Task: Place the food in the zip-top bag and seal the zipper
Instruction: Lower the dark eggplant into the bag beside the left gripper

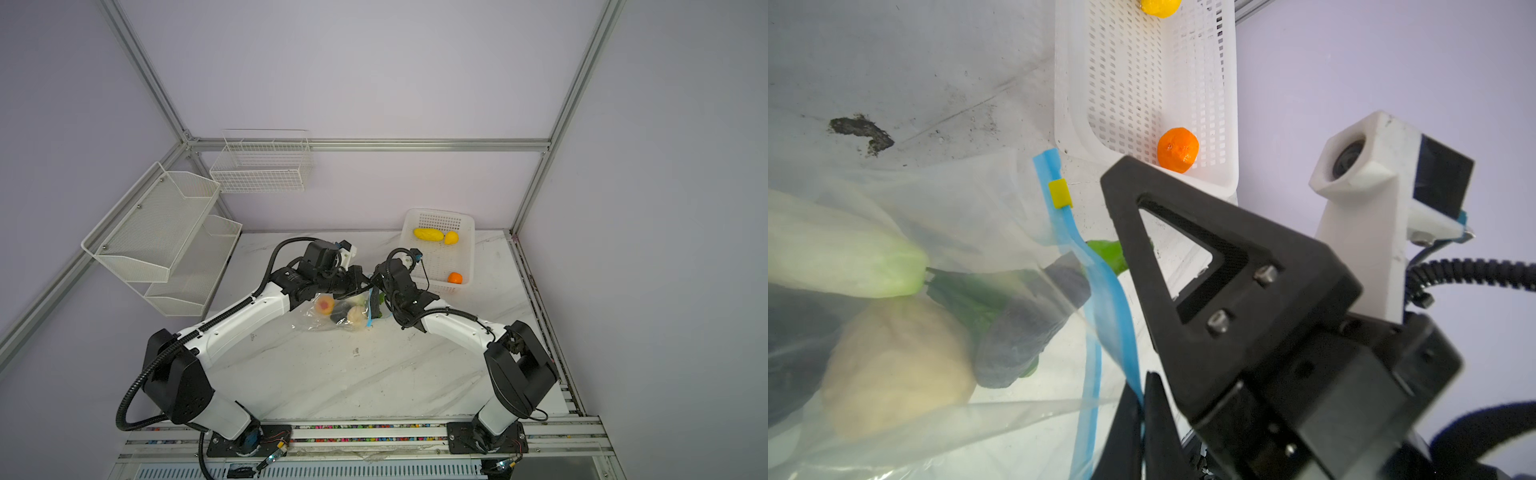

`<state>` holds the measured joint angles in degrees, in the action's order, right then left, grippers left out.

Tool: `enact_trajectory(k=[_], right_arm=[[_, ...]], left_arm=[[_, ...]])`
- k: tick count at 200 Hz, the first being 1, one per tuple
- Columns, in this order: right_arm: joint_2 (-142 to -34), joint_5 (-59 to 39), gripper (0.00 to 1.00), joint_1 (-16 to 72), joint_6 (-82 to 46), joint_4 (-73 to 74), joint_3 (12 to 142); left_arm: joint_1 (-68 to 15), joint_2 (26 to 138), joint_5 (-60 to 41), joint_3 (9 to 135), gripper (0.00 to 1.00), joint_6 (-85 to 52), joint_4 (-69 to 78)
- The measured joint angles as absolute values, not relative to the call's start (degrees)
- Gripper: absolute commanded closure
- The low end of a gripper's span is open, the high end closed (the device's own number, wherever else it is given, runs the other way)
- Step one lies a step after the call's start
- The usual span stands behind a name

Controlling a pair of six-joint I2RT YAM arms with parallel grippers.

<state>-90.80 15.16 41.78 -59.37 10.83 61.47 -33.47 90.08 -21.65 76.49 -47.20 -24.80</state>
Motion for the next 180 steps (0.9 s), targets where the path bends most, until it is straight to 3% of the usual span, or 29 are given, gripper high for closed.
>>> enact_trajectory(k=[57, 127, 180], right_arm=[[-90.3, 11.1, 0.84, 40.0, -57.6, 10.8, 60.5], [-90.3, 3.3, 0.8, 37.5, -54.8, 11.0, 60.5], [-90.3, -1.8, 0.89, 34.1, -53.1, 11.0, 60.5]], left_arm=[[-33.4, 90.1, -21.6, 76.5, 1.0, -47.2, -24.8], [-33.4, 89.9, -21.6, 76.5, 1.0, -47.2, -24.8], [-33.4, 89.4, -21.6, 76.5, 1.0, -47.2, -24.8]])
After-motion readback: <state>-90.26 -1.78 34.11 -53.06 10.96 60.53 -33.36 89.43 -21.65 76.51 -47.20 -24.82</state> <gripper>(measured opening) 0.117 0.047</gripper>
